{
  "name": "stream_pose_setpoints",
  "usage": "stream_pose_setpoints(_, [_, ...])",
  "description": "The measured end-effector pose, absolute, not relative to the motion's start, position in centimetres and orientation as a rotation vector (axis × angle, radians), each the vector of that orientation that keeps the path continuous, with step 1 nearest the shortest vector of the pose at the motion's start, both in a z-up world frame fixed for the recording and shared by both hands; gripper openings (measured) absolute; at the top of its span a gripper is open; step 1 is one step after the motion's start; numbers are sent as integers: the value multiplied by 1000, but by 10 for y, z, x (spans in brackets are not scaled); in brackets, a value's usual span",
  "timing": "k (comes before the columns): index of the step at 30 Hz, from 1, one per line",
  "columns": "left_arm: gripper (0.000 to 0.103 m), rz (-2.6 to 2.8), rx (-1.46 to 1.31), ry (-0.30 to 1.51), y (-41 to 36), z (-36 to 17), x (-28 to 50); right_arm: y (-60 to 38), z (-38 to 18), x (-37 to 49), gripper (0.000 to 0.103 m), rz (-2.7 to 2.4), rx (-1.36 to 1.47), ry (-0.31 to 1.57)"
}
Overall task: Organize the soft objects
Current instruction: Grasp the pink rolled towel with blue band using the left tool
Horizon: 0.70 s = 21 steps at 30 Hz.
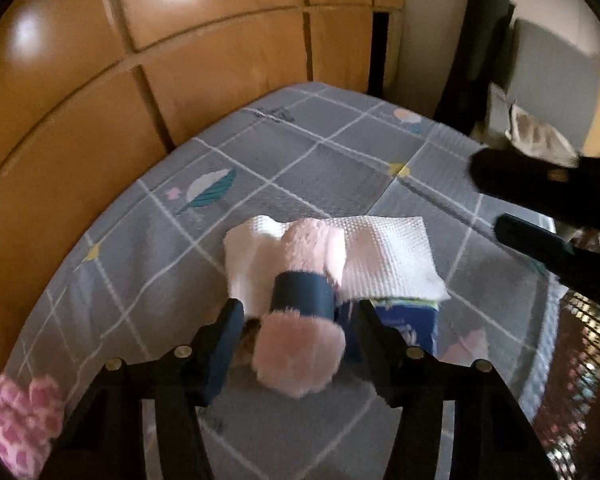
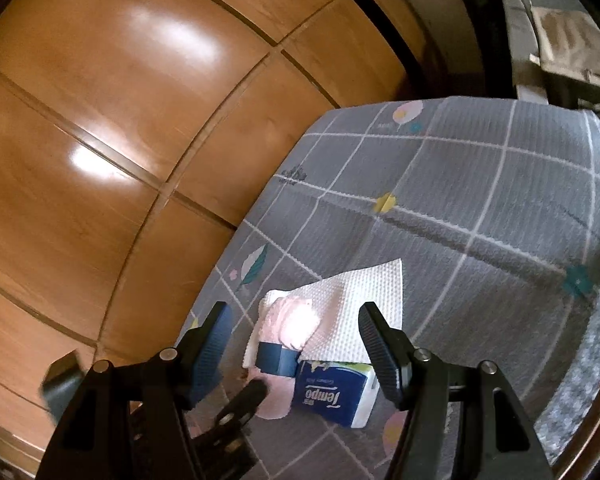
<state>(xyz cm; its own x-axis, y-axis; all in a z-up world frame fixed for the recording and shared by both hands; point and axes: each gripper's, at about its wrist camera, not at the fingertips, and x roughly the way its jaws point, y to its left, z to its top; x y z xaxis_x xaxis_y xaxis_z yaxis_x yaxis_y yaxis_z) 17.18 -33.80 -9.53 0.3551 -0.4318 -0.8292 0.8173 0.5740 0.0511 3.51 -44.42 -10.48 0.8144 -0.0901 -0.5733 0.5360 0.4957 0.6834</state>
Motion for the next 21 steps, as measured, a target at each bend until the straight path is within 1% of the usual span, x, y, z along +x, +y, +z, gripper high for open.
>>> stream_pose_setpoints(3, [58,-853,535,903,-355,-108,181,-445,-107,35,67,-383,1001,508])
stream_pose_setpoints(5, [60,-865,543,912,-363,-114,183,-444,-107,37,67,-373,1006,513])
stream_pose_setpoints(8, [60,-875,549,965,-372,-127,188,-443,-108,39,67,-363,1005,517])
stream_pose_setpoints(10, [37,-888,505,981,-370,-127,194,-443,-109,38,67,-363,1010,514])
stream_pose_setpoints(11, [33,-880,493,975,-369,-125,195,-443,-109,38,67,-367,1009,514])
stream_pose_setpoints(15, [30,-878,401,912,-341,-104,193,-442,-109,38,67,-367,997,507])
stream_pose_setpoints(19, [31,-871,228,910,-294,-80,194,-443,-110,37,67,-369,1004,506])
stream_pose_setpoints(21, [31,-844,198,901,-270,-75,186,-443,-112,39,66,-370,1005,517])
